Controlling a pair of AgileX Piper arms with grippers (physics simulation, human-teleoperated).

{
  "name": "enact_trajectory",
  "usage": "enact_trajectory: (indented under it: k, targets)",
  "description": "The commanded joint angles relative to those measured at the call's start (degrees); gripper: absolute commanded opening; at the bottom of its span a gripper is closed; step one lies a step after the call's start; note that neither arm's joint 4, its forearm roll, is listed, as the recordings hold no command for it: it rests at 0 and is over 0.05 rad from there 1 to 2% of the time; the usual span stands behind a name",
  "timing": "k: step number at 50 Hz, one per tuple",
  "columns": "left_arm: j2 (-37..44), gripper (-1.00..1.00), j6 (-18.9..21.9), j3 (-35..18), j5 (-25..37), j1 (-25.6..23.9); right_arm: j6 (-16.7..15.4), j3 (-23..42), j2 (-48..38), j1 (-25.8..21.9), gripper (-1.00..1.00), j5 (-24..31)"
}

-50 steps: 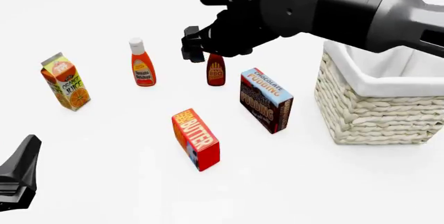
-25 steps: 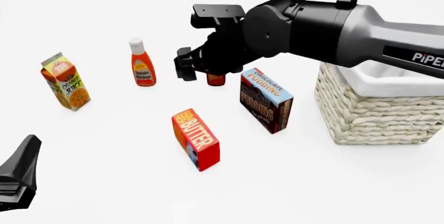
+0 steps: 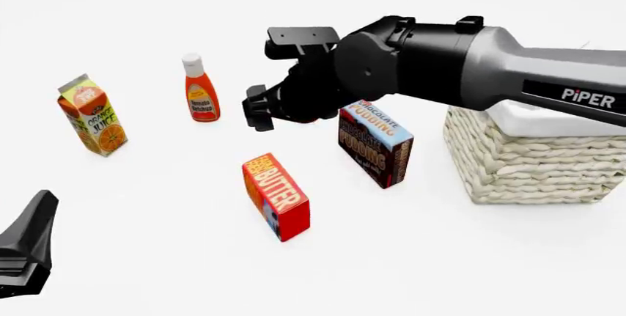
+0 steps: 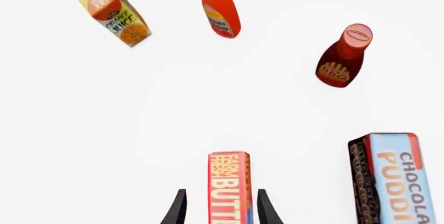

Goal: Pick the butter and place it in the basket.

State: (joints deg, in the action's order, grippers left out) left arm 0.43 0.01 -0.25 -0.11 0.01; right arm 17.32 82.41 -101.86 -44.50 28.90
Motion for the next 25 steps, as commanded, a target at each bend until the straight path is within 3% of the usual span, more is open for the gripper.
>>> enact_trajectory:
  k: [1,25]
  targets:
    - [0.0,1.00,0.0,0.0,0.0,0.0,0.2,-1.1,-0.3,-0.2,1.00,-0.9]
    - [0.0,1.00,0.0,0.0,0.0,0.0,-0.8,-1.5,-4.7,1.7,1.00,-3.0]
